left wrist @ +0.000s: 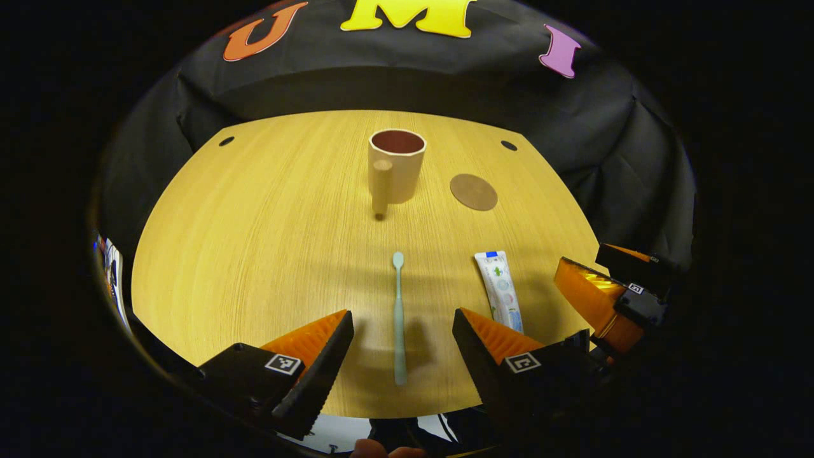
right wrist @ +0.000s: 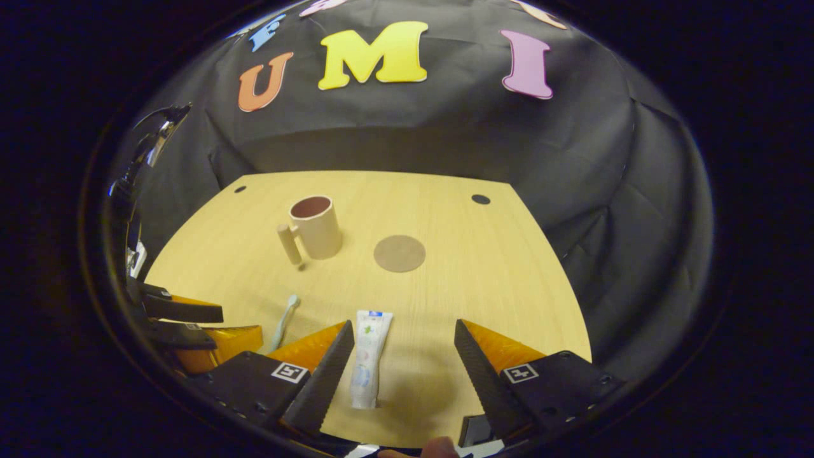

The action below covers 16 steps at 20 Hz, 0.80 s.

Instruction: Put the toothbrush and toothpaste on the desktop into the cup, then pick up the cup and place it on the coaster on the desktop.

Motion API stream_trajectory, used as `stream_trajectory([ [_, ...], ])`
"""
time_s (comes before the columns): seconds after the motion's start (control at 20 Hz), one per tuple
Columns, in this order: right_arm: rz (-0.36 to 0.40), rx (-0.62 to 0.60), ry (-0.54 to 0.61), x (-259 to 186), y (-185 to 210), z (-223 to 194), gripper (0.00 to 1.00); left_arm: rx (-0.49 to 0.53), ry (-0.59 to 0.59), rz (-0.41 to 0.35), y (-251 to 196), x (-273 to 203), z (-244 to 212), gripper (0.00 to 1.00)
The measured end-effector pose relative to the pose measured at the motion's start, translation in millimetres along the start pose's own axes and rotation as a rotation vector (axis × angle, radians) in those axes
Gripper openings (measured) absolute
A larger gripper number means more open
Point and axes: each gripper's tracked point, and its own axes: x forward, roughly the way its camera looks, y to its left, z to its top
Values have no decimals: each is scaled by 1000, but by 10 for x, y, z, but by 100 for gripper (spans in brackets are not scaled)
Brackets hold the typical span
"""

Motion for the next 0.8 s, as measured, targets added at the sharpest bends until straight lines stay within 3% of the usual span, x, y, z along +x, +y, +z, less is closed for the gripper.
stream_trajectory([
  [0.45,29,-15,173,275,127,-349,95,18,99,33,141,405,-126,99],
  [0.65,32,-27,208,367,163,-414,95,20,139,30,121,538,-159,92],
  [0.8,37,-28,243,470,209,-497,95,18,161,38,124,614,-179,80],
])
